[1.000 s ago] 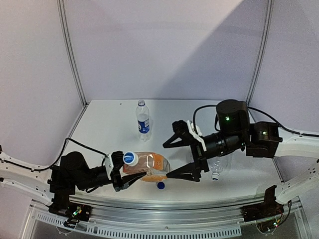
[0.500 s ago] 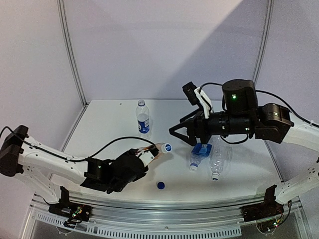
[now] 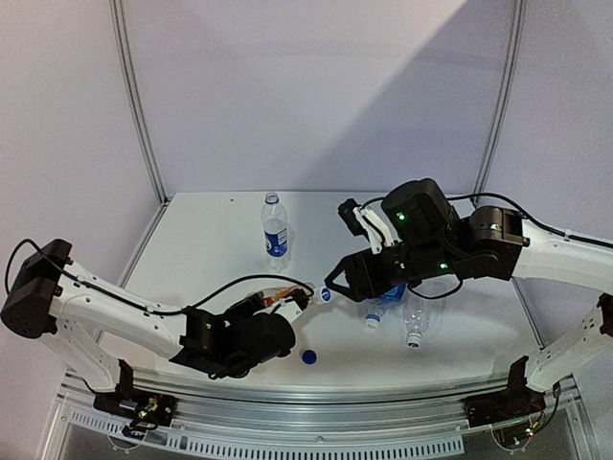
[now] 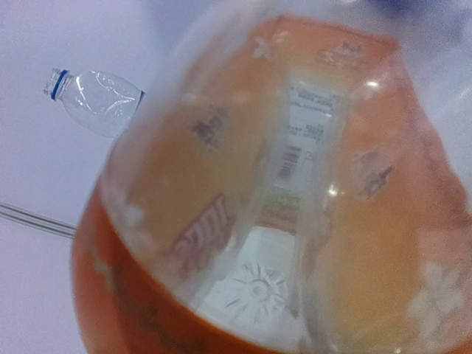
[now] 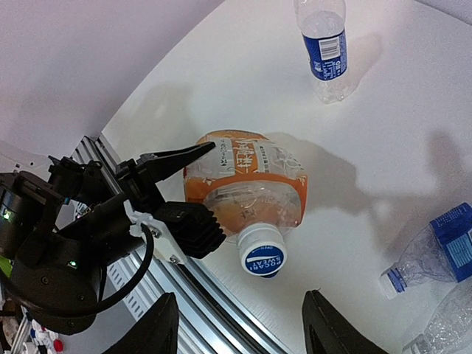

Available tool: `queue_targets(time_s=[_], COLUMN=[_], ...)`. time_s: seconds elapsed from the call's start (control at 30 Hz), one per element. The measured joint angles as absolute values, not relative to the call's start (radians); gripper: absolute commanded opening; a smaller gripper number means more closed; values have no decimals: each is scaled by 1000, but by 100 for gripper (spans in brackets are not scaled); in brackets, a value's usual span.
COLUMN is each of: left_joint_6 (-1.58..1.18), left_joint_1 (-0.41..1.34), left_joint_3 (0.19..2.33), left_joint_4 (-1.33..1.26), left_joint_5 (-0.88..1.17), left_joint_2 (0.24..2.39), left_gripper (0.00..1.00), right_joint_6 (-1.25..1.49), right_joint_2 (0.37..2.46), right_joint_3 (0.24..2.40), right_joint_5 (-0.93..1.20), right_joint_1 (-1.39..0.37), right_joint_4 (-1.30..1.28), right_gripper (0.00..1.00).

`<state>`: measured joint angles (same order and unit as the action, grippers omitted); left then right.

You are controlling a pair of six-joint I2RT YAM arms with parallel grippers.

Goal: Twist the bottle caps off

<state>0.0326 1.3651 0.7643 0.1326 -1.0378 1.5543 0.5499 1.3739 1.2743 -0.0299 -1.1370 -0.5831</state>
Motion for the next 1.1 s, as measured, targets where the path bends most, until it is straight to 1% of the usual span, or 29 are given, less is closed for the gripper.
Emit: queue_targets(time_s=[0.37,0.5,0.63,0.83,0.93,1.0,1.1], left_joint_6=[33,33,33,33,35,36,38], left_joint_1=[1370,1373,1374,1375,1375,1375,1375], left_joint_3=[764,764,762,751,743,739,737], left_joint_4=[125,124,124,113,105,101,95], left_joint_5=[-1045,-1052,-1052,-1042,-1031,-1027,-1020], left_joint_2=[1549,1549,1538,1483,1461,1458,1458], left_gripper=[0,0,0,0,0,0,0], right_joint_6=[625,640,651,657,658,658,656], right_joint_2=[1448,1466,1473,1499,1501,1501,1501], right_joint_3=[1285,1285,1296,1302,1302,1303,1303], right_joint_5=[-39,-30,2,42,62,75,92], right_joint_1=[-1137,-1133,-1120,-1099,-1092,-1090,-1087], right_joint_4=[-570,-562,-554,-533,-522,-516,-514], right_gripper=[59,56,51,47,42,37,23])
